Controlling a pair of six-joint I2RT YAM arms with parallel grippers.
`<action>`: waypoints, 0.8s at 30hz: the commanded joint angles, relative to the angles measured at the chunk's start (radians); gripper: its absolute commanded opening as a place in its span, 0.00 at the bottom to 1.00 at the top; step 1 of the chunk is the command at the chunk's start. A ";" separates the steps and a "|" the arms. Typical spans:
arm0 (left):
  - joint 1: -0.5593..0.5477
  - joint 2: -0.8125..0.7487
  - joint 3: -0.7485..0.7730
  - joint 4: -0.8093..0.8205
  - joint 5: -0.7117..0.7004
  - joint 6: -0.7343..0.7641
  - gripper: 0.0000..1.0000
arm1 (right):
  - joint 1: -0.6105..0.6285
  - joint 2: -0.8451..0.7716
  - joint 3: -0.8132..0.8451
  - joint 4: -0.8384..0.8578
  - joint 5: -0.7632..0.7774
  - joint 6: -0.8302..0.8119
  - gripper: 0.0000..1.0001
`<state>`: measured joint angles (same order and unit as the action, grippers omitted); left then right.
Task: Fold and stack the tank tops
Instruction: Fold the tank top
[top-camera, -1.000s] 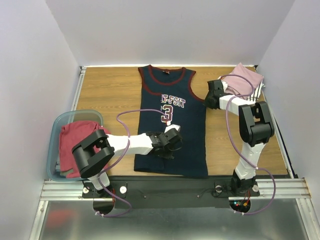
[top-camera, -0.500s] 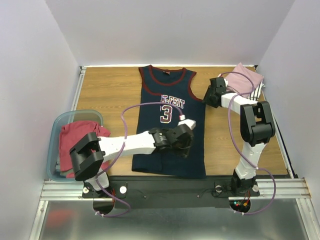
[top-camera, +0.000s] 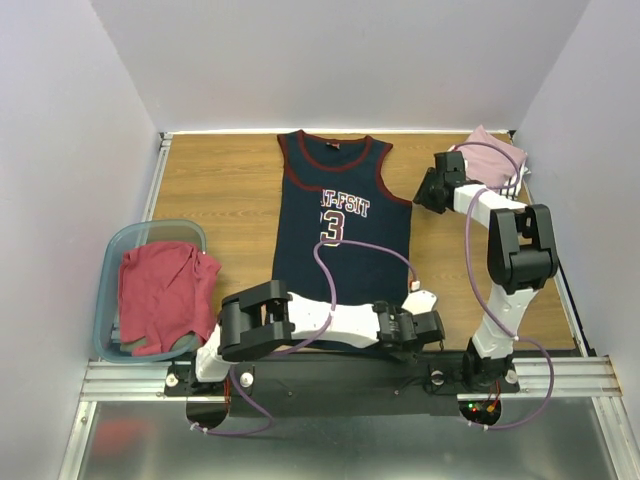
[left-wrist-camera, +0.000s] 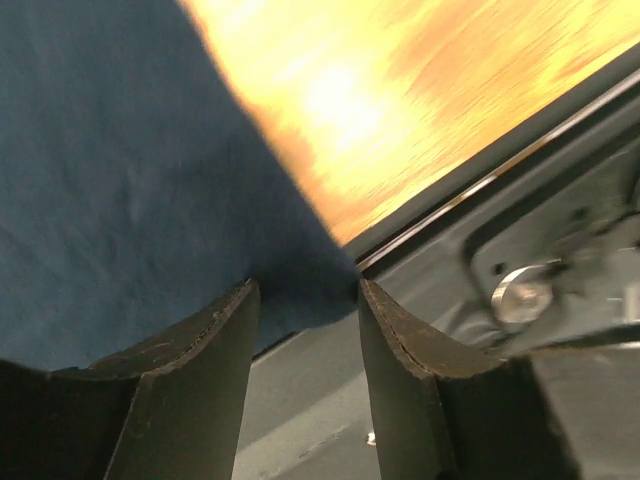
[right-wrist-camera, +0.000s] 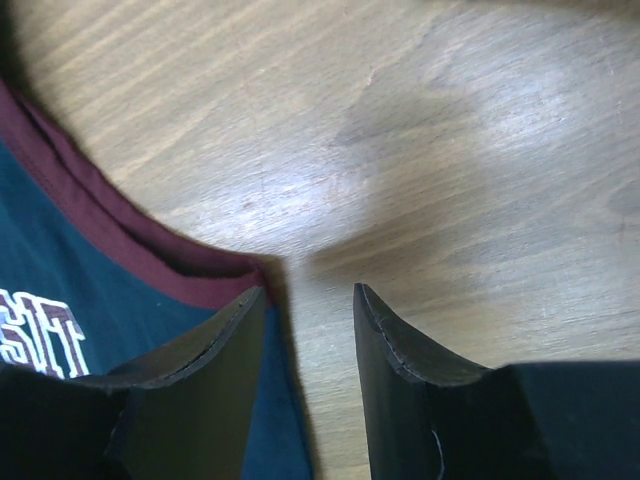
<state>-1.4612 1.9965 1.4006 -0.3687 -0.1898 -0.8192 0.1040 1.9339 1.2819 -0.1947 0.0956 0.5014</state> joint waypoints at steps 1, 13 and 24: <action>-0.020 -0.008 0.099 -0.070 -0.082 -0.061 0.56 | -0.012 -0.065 0.039 0.011 -0.039 0.002 0.47; -0.050 0.054 0.186 -0.154 -0.117 -0.077 0.52 | -0.024 -0.079 0.040 0.009 -0.056 0.005 0.47; -0.073 0.085 0.228 -0.179 -0.115 -0.072 0.44 | -0.033 -0.078 0.034 0.009 -0.068 0.008 0.47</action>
<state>-1.5242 2.0842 1.5738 -0.5137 -0.2745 -0.8856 0.0795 1.9079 1.2819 -0.1944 0.0429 0.5026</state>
